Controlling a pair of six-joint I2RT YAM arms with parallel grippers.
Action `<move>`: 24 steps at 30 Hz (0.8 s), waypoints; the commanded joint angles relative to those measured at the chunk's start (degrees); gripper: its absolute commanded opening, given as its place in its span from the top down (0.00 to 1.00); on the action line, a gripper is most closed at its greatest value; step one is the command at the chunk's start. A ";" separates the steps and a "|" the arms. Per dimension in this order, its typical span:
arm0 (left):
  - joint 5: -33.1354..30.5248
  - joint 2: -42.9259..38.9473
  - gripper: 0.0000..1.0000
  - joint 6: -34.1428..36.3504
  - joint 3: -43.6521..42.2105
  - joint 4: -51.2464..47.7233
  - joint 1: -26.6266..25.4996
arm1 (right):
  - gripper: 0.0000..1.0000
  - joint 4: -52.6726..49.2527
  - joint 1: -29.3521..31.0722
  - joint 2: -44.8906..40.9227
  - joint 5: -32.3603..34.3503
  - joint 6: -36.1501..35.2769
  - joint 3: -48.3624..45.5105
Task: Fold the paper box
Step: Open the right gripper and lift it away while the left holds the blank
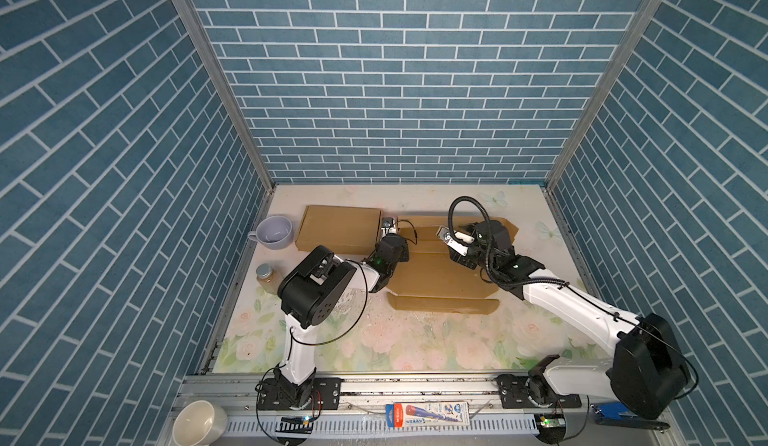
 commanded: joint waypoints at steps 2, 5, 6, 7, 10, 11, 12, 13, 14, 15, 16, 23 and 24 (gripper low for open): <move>-2.13 -1.08 1.00 0.63 -2.30 1.93 0.19 | 0.43 -8.96 -3.41 -2.13 -2.07 27.45 6.49; -3.17 -1.10 1.00 2.53 -3.78 4.83 -0.69 | 0.54 -20.97 -6.40 1.28 1.41 43.74 16.28; -4.01 -1.09 1.00 3.42 -4.07 5.32 -1.10 | 0.57 -25.81 -7.04 3.33 2.23 47.70 20.19; -4.79 -1.19 1.00 4.12 -4.37 5.87 -1.49 | 0.58 -30.03 -7.41 5.35 2.90 50.67 23.84; -6.30 -1.45 1.00 4.87 -4.91 6.52 -2.18 | 0.59 -37.97 -7.48 9.67 4.65 58.14 30.74; -6.55 -1.45 1.00 4.84 -5.00 6.52 -2.29 | 0.59 -39.28 -7.47 10.53 4.89 60.17 32.12; -6.64 -1.43 1.00 4.93 -4.98 6.45 -2.36 | 0.59 -40.33 -7.48 11.44 4.84 61.96 33.37; -6.98 -1.47 1.00 5.00 -5.09 6.43 -2.47 | 0.59 -41.54 -7.40 12.54 4.95 63.21 34.75; -7.31 -1.45 1.00 4.94 -5.16 6.49 -2.49 | 0.59 -42.62 -7.39 13.40 5.24 64.07 35.91; -7.36 -1.45 1.00 4.94 -5.18 6.52 -2.58 | 0.59 -43.44 -7.30 14.22 5.45 64.74 36.90; -7.43 -1.45 1.00 4.93 -5.17 6.52 -2.66 | 0.59 -43.91 -7.31 14.85 5.41 65.12 37.50; -7.40 -1.09 1.00 5.27 -5.08 6.87 -2.93 | 0.57 -45.47 -7.28 20.31 5.85 65.59 40.11; -7.24 -1.02 1.00 5.27 -4.95 6.79 -2.97 | 0.57 -45.42 -7.30 21.21 5.68 65.68 40.19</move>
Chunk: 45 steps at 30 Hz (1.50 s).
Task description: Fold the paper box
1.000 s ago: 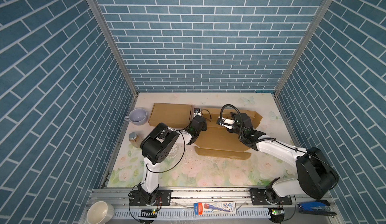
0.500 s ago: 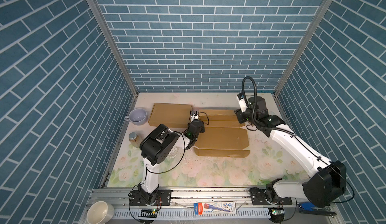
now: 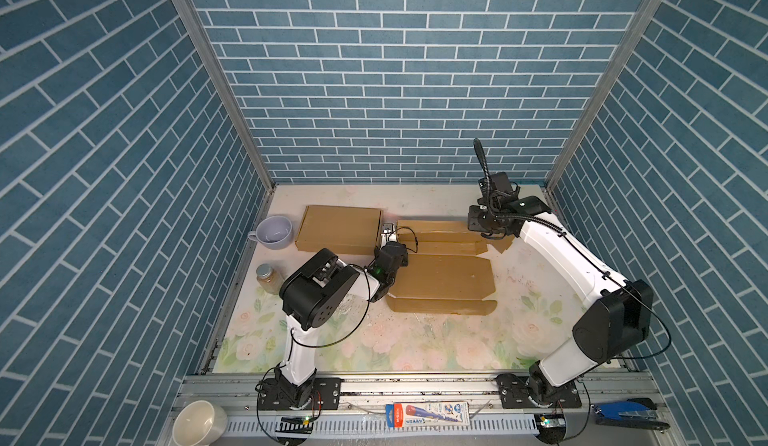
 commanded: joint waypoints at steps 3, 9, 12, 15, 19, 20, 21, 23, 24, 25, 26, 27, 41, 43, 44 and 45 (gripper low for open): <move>-0.71 -0.70 1.00 1.30 -0.54 -0.56 -0.50 | 0.57 -3.45 0.28 4.73 0.98 3.65 2.80; 0.24 -0.18 1.00 0.69 0.62 -2.51 -0.50 | 0.59 -2.73 0.02 7.90 -1.71 3.68 3.59; 0.05 -0.41 1.00 0.44 0.58 -2.76 -0.44 | 0.58 -2.43 -0.47 7.12 -4.29 2.60 4.72; -0.41 -0.96 1.00 0.24 0.76 -4.35 -0.33 | 0.55 -2.31 -2.80 4.47 -9.28 0.36 4.72; -0.50 -1.32 1.00 0.07 1.51 -6.57 -0.15 | 0.45 -4.48 -6.95 0.11 -14.38 -3.96 4.07; -0.51 -1.24 1.00 0.07 1.63 -6.85 -0.15 | 0.43 -5.41 -7.90 -0.53 -14.47 -4.89 4.07; -0.51 -1.23 1.00 0.09 1.80 -7.06 -0.15 | 0.39 -6.81 -8.89 -0.85 -13.93 -6.03 4.33; -0.38 -1.14 1.00 0.19 1.98 -7.21 -0.15 | 0.34 -9.53 -10.42 -0.40 -13.10 -7.90 5.50; -0.34 -1.04 1.00 0.19 2.03 -7.19 -0.15 | 0.32 -10.78 -10.83 0.20 -12.84 -8.55 6.29; -0.36 -1.05 1.00 0.18 2.03 -7.22 -0.15 | 0.30 -11.67 -10.89 0.92 -12.54 -9.01 7.16; -0.42 -0.97 1.00 0.15 2.03 -7.26 -0.15 | 0.29 -12.10 -10.87 1.51 -12.58 -9.15 7.71; -0.41 -0.97 1.00 0.12 2.11 -7.41 -0.16 | 0.28 -12.13 -10.84 2.18 -12.99 -9.13 8.13; 0.08 -0.44 1.00 0.36 3.51 -9.06 -0.15 | 0.34 -7.32 -10.70 8.80 -23.15 -4.10 7.82; 0.18 -0.44 1.00 0.35 3.52 -9.19 -0.15 | 0.40 -6.44 -10.67 8.80 -24.54 -3.77 7.25; 0.20 -0.44 1.00 0.38 3.60 -9.19 -0.15 | 0.43 -6.00 -10.78 8.84 -25.30 -3.73 7.06; 0.19 -0.44 1.00 0.42 3.65 -9.27 -0.15 | 0.46 -5.85 -10.87 8.96 -25.91 -3.73 6.96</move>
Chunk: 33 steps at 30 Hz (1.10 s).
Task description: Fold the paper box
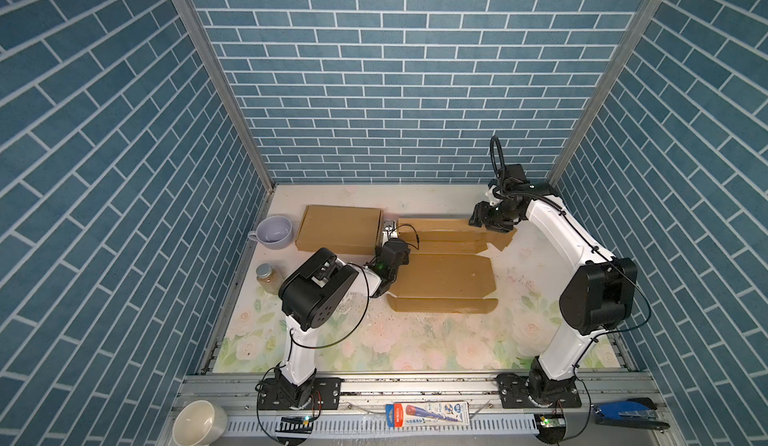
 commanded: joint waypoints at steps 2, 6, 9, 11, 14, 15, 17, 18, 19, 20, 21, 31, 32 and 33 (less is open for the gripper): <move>0.55 0.04 1.00 1.52 0.88 -3.07 -0.24 | 0.50 1.97 -0.04 0.57 -5.80 1.59 -1.09; 0.69 -0.04 1.00 1.58 1.05 -3.25 -0.15 | 0.60 4.61 -1.38 1.03 -9.72 2.63 -3.09; 1.26 -0.37 1.00 1.42 0.96 -3.78 0.15 | 0.61 5.41 -2.24 0.55 -11.00 2.36 -3.53; 1.64 -0.98 1.00 1.03 1.18 -5.16 0.67 | 0.57 5.29 -3.01 -0.13 -11.67 1.46 -3.44; 2.30 -1.91 1.00 0.19 1.74 -8.70 1.76 | 0.52 4.65 -4.79 -1.20 -13.36 -0.96 -2.97; 2.62 -2.19 1.00 0.08 2.00 -9.67 2.03 | 0.49 4.12 -5.46 -1.57 -14.10 -2.27 -2.52; 3.02 -2.53 1.00 0.08 2.44 -11.07 2.37 | 0.44 1.80 -7.08 -1.95 -14.66 -5.27 -0.61; 3.57 -2.51 1.00 0.04 2.80 -11.85 2.55 | 0.43 0.45 -8.17 -2.20 -14.45 -6.92 0.35; 4.21 -2.56 1.00 0.04 3.26 -12.79 2.82 | 0.41 -0.48 -9.40 -2.68 -13.72 -8.27 1.02; 4.74 -2.42 1.00 -0.08 3.65 -13.81 3.07 | 0.40 -0.97 -10.57 -3.20 -12.93 -9.16 1.32; 5.21 -2.61 1.00 -0.40 4.07 -14.76 3.41 | 0.38 -1.23 -12.10 -3.88 -11.92 -10.10 1.25; 8.02 -2.10 1.00 -0.69 7.61 -19.39 4.68 | 0.37 19.53 -18.10 -12.34 -4.12 -27.45 -17.44; 8.17 -1.94 1.00 -0.64 7.86 -19.75 4.68 | 0.38 21.62 -18.07 -12.40 -4.55 -28.64 -18.52; 8.19 -1.84 1.00 -0.54 7.99 -19.92 4.68 | 0.38 23.25 -17.91 -12.34 -5.25 -30.20 -19.59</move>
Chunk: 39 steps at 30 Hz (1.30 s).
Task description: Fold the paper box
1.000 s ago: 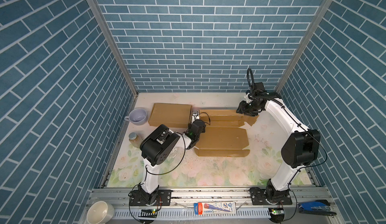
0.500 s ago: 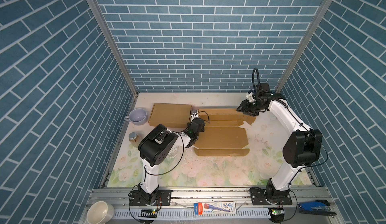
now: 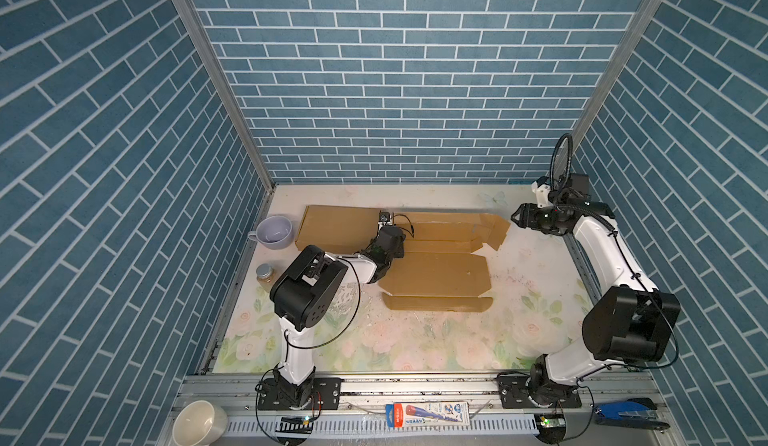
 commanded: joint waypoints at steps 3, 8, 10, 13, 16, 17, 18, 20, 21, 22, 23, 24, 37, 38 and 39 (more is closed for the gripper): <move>1.00 0.45 1.00 0.86 1.07 -3.47 0.27 | 0.40 10.35 1.13 1.25 -1.30 -12.56 -4.66; 1.16 0.57 1.00 0.97 1.66 -4.08 0.36 | 0.48 9.76 2.39 6.15 -2.11 -15.74 -2.65; 1.36 0.62 1.00 0.96 2.03 -4.39 0.51 | 0.54 10.22 2.94 7.47 -1.89 -16.65 -2.43; 2.19 0.95 1.00 0.64 2.97 -5.32 0.75 | 0.64 11.55 3.87 8.00 -2.03 -18.52 -3.44; 2.91 1.23 1.00 0.37 3.86 -6.30 0.94 | 0.76 14.36 4.85 7.94 -1.78 -20.19 -5.64; 3.03 1.32 1.00 0.42 4.18 -6.59 0.97 | 0.81 15.22 5.00 7.72 -1.89 -20.55 -6.39; 3.04 1.32 1.00 0.36 4.44 -6.99 0.97 | 0.87 15.55 5.18 7.36 -1.72 -20.64 -6.79; 2.80 1.08 1.00 0.43 4.58 -7.41 1.06 | 0.95 14.68 5.40 6.39 -1.54 -20.74 -6.97; 2.49 0.98 1.00 0.62 4.43 -7.47 1.06 | 0.98 14.05 5.39 5.81 -1.53 -20.56 -6.96; 2.20 0.89 1.00 0.73 4.33 -7.47 1.06 | 1.00 13.09 5.40 5.26 -1.37 -19.88 -6.81; 2.01 0.80 1.00 0.87 4.24 -7.31 1.06 | 1.00 11.83 5.43 4.98 -1.49 -19.19 -6.46; 1.81 0.71 1.00 1.17 4.02 -7.05 1.06 | 1.00 10.34 5.54 4.63 -2.06 -18.52 -5.93; -0.09 0.18 1.00 2.13 1.79 -3.77 1.06 | 1.00 -1.78 8.96 -0.43 -3.04 -11.32 -1.71; -0.09 0.23 1.00 2.17 1.69 -3.56 1.06 | 1.00 -2.12 9.08 -0.84 -3.17 -10.82 -1.70; -0.12 0.18 1.00 2.18 1.52 -3.34 1.06 | 1.00 -2.32 9.19 -1.38 -3.34 -10.07 -1.74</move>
